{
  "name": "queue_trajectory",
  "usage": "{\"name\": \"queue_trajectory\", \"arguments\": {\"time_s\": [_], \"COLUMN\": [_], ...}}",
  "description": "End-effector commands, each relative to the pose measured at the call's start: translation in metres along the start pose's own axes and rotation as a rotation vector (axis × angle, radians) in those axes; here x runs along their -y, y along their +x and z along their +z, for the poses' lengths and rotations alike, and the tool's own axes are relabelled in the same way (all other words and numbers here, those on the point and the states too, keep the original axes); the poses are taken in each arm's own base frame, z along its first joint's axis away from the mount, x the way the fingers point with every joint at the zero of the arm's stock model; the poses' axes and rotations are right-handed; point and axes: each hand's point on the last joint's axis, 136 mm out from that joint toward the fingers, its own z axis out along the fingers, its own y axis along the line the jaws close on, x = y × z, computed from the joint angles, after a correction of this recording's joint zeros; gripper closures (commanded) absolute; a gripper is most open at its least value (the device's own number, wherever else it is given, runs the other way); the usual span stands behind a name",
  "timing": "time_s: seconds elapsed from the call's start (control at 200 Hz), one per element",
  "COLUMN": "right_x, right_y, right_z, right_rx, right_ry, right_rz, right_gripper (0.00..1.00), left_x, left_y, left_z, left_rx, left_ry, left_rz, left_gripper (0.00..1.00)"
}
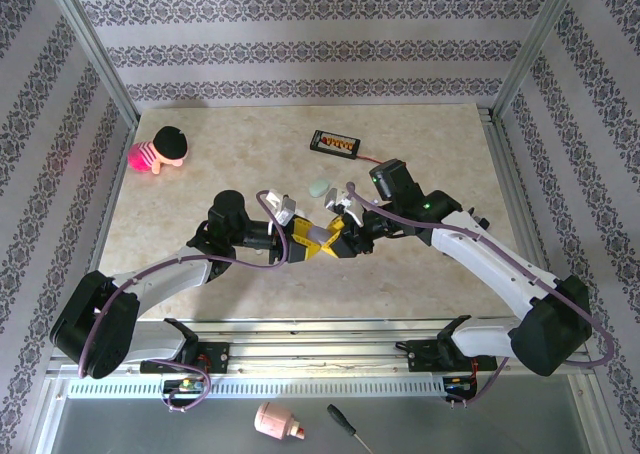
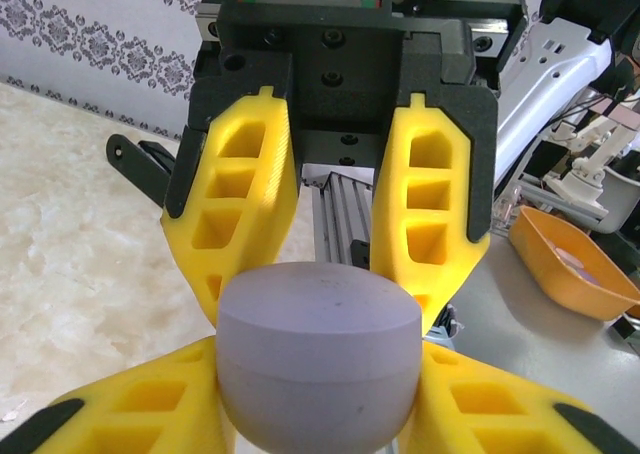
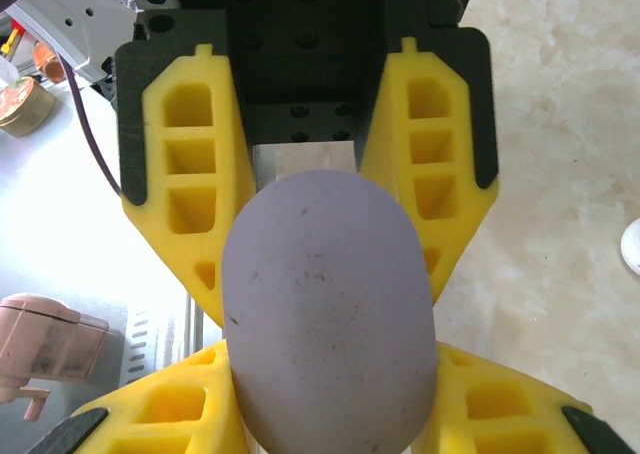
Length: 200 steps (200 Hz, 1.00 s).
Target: Insert wireless bluetooth earbuds into charging case
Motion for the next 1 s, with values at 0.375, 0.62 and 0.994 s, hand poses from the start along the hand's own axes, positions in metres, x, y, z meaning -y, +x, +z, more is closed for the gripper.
{"name": "queue_trajectory", "arguments": {"time_s": [0.375,0.62,0.994], "right_x": [0.011,0.019,0.04], "right_y": [-0.004,-0.009,-0.021], "right_z": [-0.007,-0.013,-0.025], "right_rx": [0.046,0.074,0.123], "right_ry": [0.014,0.036,0.132], "right_rz": [0.067,0.109,0.161], "right_gripper": [0.4,0.33,0.23], "left_x": [0.006,0.008,0.011], "left_y": [-0.001,0.0,-0.005], "left_z": [-0.002,-0.003,-0.004], "left_rx": [0.015,0.017,0.034], "left_ry": [0.035,0.034,0.039], "left_rz": [0.057,0.076,0.097], "left_gripper": [0.65,0.65,0.65]}}
